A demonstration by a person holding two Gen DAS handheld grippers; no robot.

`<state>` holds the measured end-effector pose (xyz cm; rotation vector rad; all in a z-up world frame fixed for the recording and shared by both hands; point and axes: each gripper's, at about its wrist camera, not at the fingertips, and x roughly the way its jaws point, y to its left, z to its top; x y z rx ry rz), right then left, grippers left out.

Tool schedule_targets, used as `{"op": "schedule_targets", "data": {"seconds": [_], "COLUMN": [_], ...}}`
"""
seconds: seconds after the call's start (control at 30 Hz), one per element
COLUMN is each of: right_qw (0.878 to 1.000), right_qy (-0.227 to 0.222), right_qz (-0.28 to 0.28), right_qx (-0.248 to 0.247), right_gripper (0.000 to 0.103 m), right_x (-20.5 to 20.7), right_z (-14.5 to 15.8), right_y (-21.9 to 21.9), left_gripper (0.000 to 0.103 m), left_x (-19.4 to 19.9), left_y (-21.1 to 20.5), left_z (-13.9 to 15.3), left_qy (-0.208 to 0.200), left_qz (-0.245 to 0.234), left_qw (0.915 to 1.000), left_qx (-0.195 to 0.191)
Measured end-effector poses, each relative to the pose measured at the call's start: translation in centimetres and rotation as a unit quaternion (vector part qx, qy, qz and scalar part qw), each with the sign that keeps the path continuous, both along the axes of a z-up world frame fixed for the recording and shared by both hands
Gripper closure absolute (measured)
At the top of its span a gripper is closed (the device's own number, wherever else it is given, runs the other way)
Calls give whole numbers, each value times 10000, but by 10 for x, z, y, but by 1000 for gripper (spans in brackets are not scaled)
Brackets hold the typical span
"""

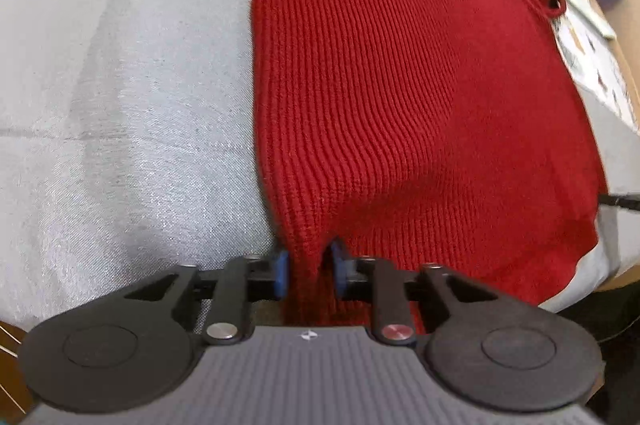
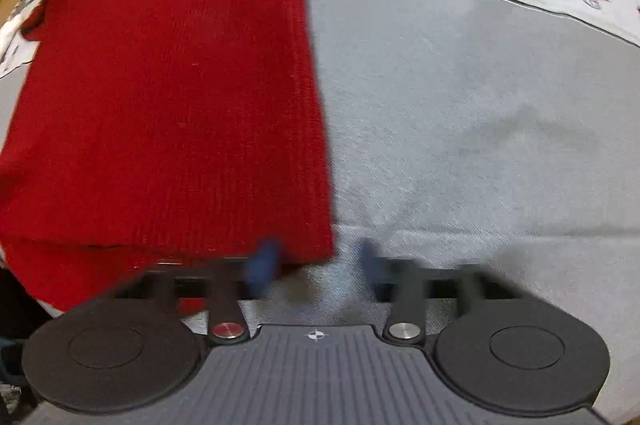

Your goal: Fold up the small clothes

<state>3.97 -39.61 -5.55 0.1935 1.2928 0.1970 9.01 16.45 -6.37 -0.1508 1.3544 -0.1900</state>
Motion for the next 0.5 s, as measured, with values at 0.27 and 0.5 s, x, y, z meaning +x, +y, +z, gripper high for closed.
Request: {"op": "schedule_targets", "data": {"seconds": [0.27,0.5], "right_qw": [9996,9984], "right_qy": [-202,-110], "right_qz": [-114,437], "right_qx": [175,338], "right_gripper": [95,95], "right_x": [-24,-37], "right_z": [14,21], "right_y": [-25,-12], "left_gripper": [91,92], "left_x": [-5,-15], "left_y": [-6,-2], "left_z": [4,3], "left_qy": [-161,-108], "left_qz": [-187,-295], "left_qw": [9997,9990], "left_qx": [28,327]}}
